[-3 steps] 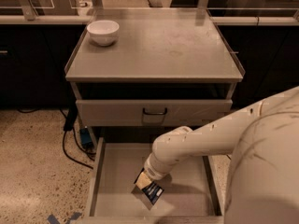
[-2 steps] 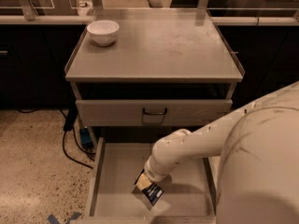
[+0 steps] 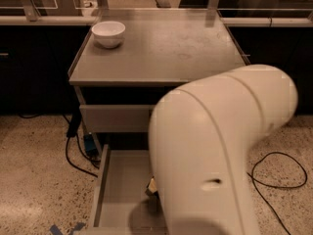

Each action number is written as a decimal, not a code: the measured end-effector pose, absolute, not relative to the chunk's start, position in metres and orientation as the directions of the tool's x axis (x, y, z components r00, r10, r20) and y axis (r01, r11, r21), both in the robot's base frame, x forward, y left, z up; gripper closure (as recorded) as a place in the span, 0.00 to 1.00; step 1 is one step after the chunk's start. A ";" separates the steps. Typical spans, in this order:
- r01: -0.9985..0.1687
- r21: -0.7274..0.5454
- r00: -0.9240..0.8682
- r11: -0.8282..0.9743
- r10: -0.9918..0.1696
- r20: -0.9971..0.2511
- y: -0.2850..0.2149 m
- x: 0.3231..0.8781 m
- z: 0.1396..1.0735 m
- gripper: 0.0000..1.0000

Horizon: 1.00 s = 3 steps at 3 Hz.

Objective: Place rxbar blueberry into middle drawer

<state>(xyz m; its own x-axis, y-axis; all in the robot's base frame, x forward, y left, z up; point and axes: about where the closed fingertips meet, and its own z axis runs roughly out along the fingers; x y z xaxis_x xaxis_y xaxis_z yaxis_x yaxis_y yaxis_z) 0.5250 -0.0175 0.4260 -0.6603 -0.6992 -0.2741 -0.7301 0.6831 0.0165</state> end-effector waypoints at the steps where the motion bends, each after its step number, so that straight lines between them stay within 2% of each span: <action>1: -0.707 -0.030 -0.680 0.707 -0.691 -0.247 -0.039 0.551 0.388 1.00; 2: -0.701 -0.033 -0.689 0.712 -0.689 -0.223 -0.049 0.548 0.375 0.81; 3: -0.701 -0.033 -0.689 0.712 -0.689 -0.223 -0.049 0.548 0.375 0.58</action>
Offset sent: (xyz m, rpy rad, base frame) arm 0.0247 -0.0207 -0.0364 -0.0499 -0.0134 -0.0314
